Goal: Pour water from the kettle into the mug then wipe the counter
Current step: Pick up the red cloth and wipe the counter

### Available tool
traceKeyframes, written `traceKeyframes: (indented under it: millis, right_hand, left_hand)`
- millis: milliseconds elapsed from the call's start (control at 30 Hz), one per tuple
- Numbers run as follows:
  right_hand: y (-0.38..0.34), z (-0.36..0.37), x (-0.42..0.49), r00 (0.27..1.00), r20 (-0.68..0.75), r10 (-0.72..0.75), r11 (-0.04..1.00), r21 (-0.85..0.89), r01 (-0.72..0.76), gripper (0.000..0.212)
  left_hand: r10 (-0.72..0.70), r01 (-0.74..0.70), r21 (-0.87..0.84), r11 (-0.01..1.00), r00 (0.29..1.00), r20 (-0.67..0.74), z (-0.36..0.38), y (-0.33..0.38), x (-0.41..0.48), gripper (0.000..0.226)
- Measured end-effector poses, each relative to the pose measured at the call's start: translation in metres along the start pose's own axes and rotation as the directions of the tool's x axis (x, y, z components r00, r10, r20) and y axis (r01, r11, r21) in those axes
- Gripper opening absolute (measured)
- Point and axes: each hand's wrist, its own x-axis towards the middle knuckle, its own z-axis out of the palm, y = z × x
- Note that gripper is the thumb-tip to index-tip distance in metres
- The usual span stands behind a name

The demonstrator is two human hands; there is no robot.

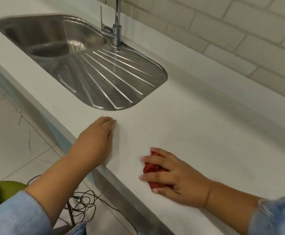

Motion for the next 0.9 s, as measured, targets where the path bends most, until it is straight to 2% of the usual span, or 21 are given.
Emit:
traceKeyframes:
  millis: [100, 200, 333, 433, 567, 633, 733, 833, 900]
  right_hand:
    - [0.022, -0.001, 0.075, 1.0, -0.014, 0.018, 0.999, 0.052, -0.017, 0.034]
    - [0.045, -0.003, 0.127, 0.998, -0.062, 0.022, 0.998, 0.062, -0.018, 0.032]
    - [0.068, -0.008, 0.177, 0.989, -0.084, 0.123, 0.987, 0.114, -0.113, 0.028]
    - [0.075, -0.01, 0.196, 0.957, -0.098, 0.273, 0.935, 0.262, -0.239, 0.022]
    - [0.069, -0.023, 0.194, 0.903, -0.196, 0.381, 0.832, 0.499, -0.243, 0.018]
    - [0.069, -0.038, 0.181, 0.832, -0.274, 0.482, 0.74, 0.636, -0.219, 0.018]
    - [0.086, -0.063, 0.137, 0.682, -0.337, 0.65, 0.597, 0.781, -0.183, 0.016]
    - [0.114, -0.083, 0.058, 0.482, -0.421, 0.769, 0.568, 0.796, -0.21, 0.017]
    - [0.135, -0.091, -0.008, 0.322, -0.484, 0.814, 0.577, 0.738, -0.35, 0.015]
  left_hand:
    - [-0.082, 0.085, 0.049, 0.995, 0.994, -0.071, -0.008, -0.009, 0.002, 0.044]
    - [-0.216, 0.219, 0.133, 0.967, 0.976, -0.038, -0.013, -0.013, 0.003, 0.045]
    - [-0.232, 0.21, 0.283, 0.936, 0.972, 0.046, -0.017, -0.01, 0.01, 0.038]
    - [-0.264, 0.214, 0.366, 0.906, 0.96, 0.093, -0.019, -0.006, 0.017, 0.038]
    - [-0.252, 0.203, 0.374, 0.905, 0.964, 0.086, -0.016, -0.009, 0.015, 0.041]
    - [-0.24, 0.202, 0.343, 0.917, 0.968, 0.071, -0.017, -0.011, 0.013, 0.039]
    - [-0.221, 0.186, 0.331, 0.925, 0.973, 0.071, -0.018, -0.012, 0.013, 0.036]
    - [-0.233, 0.195, 0.328, 0.924, 0.969, 0.08, -0.017, -0.009, 0.014, 0.033]
    - [-0.174, 0.148, 0.309, 0.939, 0.983, 0.056, -0.013, -0.002, 0.017, 0.028]
